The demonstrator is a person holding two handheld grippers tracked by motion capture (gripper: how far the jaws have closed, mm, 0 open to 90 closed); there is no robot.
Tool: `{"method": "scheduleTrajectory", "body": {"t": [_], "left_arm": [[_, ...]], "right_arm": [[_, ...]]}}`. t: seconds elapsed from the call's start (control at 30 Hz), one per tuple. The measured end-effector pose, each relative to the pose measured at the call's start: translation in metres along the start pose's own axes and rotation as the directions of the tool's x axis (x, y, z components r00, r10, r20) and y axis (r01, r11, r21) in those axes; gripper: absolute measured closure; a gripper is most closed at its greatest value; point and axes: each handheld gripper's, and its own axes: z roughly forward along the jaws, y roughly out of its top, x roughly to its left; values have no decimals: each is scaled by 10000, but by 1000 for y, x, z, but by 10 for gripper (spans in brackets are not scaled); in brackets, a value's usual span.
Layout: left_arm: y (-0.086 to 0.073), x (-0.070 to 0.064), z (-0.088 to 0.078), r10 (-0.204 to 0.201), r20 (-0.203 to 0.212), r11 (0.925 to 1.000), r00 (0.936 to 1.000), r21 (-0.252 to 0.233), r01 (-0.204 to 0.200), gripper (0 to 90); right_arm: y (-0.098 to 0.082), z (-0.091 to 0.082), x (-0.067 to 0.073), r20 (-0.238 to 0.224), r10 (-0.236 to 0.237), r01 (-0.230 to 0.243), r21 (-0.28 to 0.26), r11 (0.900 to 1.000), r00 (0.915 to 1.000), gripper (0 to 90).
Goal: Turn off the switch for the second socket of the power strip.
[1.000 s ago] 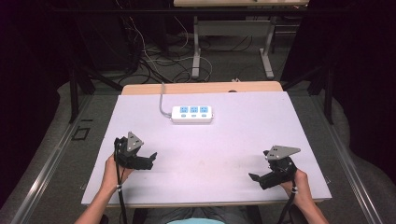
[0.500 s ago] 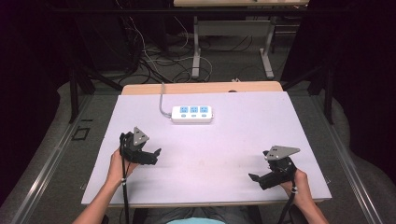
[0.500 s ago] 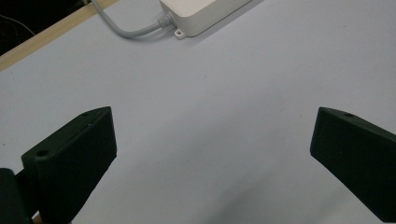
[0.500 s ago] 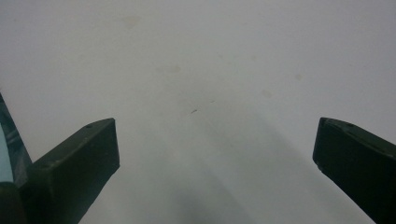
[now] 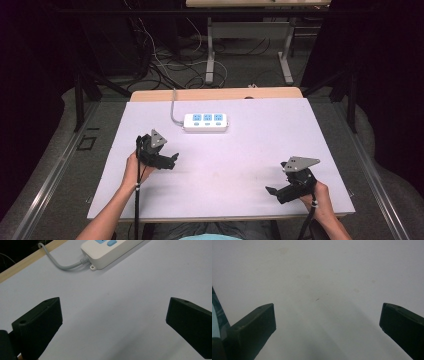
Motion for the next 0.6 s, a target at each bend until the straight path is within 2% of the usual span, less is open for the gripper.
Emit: {"method": "scheduleTrajectory", "body": {"t": [0.17,0.3,0.4,0.5,0.6], "left_arm": [[8,6,5,-114,71,9999,9999,-54,114,4],[13,8,13,26,122,9999,9999,141,-27,4],[17,10,18,-37,163,9999,9999,104,36,4],[21,10,23,-25,222,9999,9998,107,23,4],[25,11,29,-37,237,9999,9997,141,34,3]], "right_arm": [[0,0,0,58,-7,7,-54,10000,10000,1],[-1,0,0,54,-12,12,-60,10000,10000,1],[0,-1,-1,75,-61,61,-28,10000,10000,1],[-1,-1,0,99,96,-96,32,9999,9999,1],[-1,0,-1,166,-13,14,-53,10000,9999,1]]}}
